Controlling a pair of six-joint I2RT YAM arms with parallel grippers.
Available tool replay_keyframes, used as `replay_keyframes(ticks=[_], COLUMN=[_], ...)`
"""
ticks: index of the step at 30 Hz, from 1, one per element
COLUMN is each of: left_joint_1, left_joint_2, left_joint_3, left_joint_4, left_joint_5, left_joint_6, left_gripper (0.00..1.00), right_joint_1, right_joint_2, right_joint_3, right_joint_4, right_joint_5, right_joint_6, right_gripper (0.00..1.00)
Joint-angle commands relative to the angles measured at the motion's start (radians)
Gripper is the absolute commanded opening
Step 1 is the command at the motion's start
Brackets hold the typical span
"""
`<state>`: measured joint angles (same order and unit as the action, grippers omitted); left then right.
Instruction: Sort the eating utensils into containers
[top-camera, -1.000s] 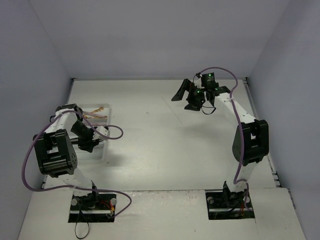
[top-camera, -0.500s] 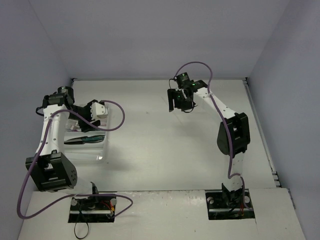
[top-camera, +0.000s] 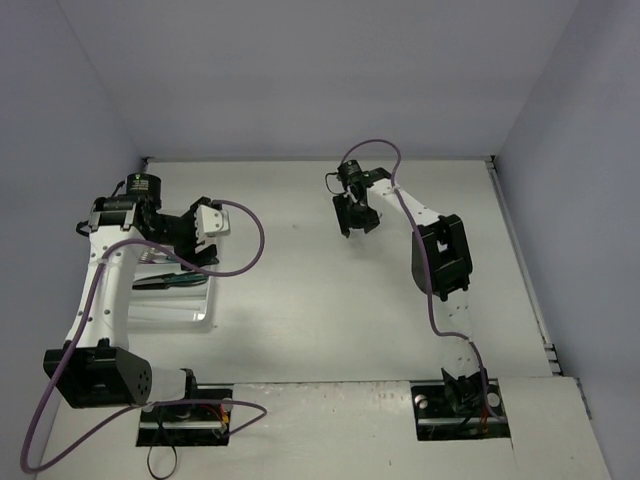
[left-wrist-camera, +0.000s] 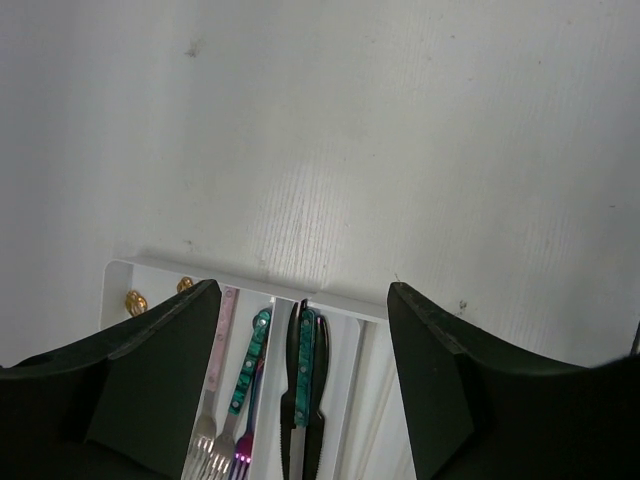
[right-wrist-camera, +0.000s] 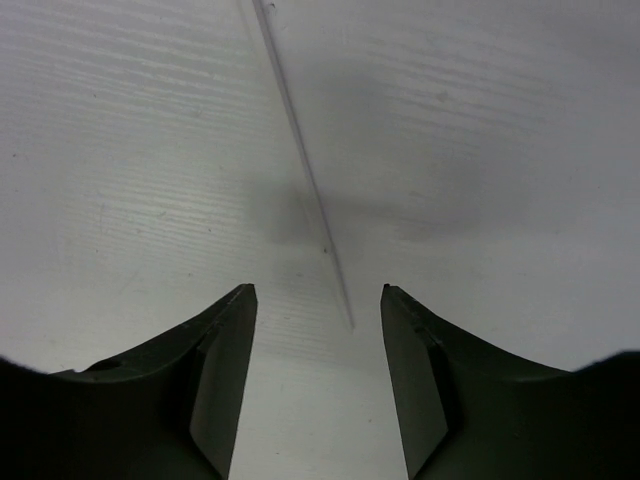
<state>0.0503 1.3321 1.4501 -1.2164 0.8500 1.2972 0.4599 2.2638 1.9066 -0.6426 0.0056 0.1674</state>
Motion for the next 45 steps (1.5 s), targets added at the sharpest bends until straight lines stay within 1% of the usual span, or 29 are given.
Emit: replay_keyframes(ticks=[1, 6, 7, 10, 13, 14, 15, 16, 19, 21, 22, 24, 26, 28, 29, 30, 32, 36, 38, 40, 45], left_joint_1=[-0.014, -0.017, -0.018, -0.018, -0.018, -0.017, -0.018, -0.017, -0.017, -0.017, -0.017, -0.017, -0.016, -0.015, -0.015, -0.016, -0.015, -0.010, -0.010, -0.009, -0.009], left_joint_2=[-0.042, -0.040, -0.037, -0.034, -0.024, -0.019, -0.012, -0.005, 0.011, 0.018, 0.023, 0.029, 0.033, 0.038, 0.040, 0.044, 0.067, 0.116, 0.131, 0.145, 0.208], left_joint_3=[0.003, 0.007, 0.009, 0.012, 0.023, 0.027, 0.035, 0.038, 0.043, 0.040, 0.035, 0.019, -0.013, -0.063, -0.087, -0.121, -0.160, -0.214, -0.257, -0.294, -0.320], left_joint_4=[-0.014, -0.014, -0.013, 0.024, 0.047, 0.054, 0.063, 0.077, 0.130, 0.193, 0.236, 0.359, 0.465, 0.589, 0.695, 0.764, 0.827, 0.904, 1.006, 1.055, 1.075], left_joint_5=[0.052, 0.053, 0.052, 0.053, 0.065, 0.068, 0.070, 0.070, 0.075, 0.082, 0.089, 0.099, 0.096, 0.097, 0.089, 0.063, -0.012, -0.016, -0.022, -0.041, -0.088], left_joint_6=[-0.022, -0.026, -0.031, -0.091, -0.138, -0.151, -0.165, -0.186, -0.293, -0.401, -0.480, -0.693, -0.874, -1.066, -1.149, -1.268, -1.479, -1.697, -1.789, -1.867, -1.969], left_gripper=[0.64, 0.65, 0.66, 0.66, 0.67, 0.67, 0.67, 0.67, 0.67, 0.67, 0.67, 0.67, 0.67, 0.67, 0.67, 0.69, 0.70, 0.73, 0.74, 0.76, 0.77], right_joint_1=[0.009, 0.014, 0.014, 0.019, 0.019, 0.019, 0.021, 0.025, 0.047, 0.068, 0.081, 0.101, 0.125, 0.153, 0.162, 0.180, 0.199, 0.243, 0.256, 0.272, 0.295], right_joint_2=[0.027, 0.074, 0.080, 0.095, 0.108, 0.107, 0.103, 0.096, 0.066, 0.032, 0.011, -0.037, -0.073, -0.100, -0.111, -0.124, -0.134, -0.144, -0.144, -0.142, -0.154], right_joint_3=[0.060, 0.069, 0.067, 0.045, 0.023, 0.022, 0.012, 0.002, -0.021, -0.036, -0.040, -0.037, -0.025, 0.000, 0.011, 0.025, 0.058, 0.101, 0.142, 0.162, 0.169], right_joint_4=[-0.014, -0.017, -0.017, -0.019, -0.019, -0.019, -0.019, -0.019, -0.019, -0.019, -0.019, -0.017, -0.017, -0.017, -0.015, -0.012, -0.004, 0.016, 0.018, 0.017, 0.017], right_joint_5=[0.042, 0.022, 0.018, 0.005, 0.004, -0.001, -0.031, -0.045, -0.042, -0.038, -0.035, -0.042, -0.052, -0.066, -0.074, -0.083, -0.107, -0.134, -0.158, -0.167, -0.174], right_joint_6=[-0.033, -0.056, -0.063, -0.080, -0.090, -0.089, -0.088, -0.089, -0.092, -0.085, -0.083, -0.077, -0.071, -0.060, -0.057, -0.055, -0.060, -0.068, -0.068, -0.068, -0.057], right_gripper=[0.47, 0.38, 0.34, 0.28, 0.17, 0.12, 0.04, 0.00, 0.00, 0.00, 0.00, 0.00, 0.00, 0.00, 0.00, 0.00, 0.00, 0.00, 0.00, 0.00, 0.00])
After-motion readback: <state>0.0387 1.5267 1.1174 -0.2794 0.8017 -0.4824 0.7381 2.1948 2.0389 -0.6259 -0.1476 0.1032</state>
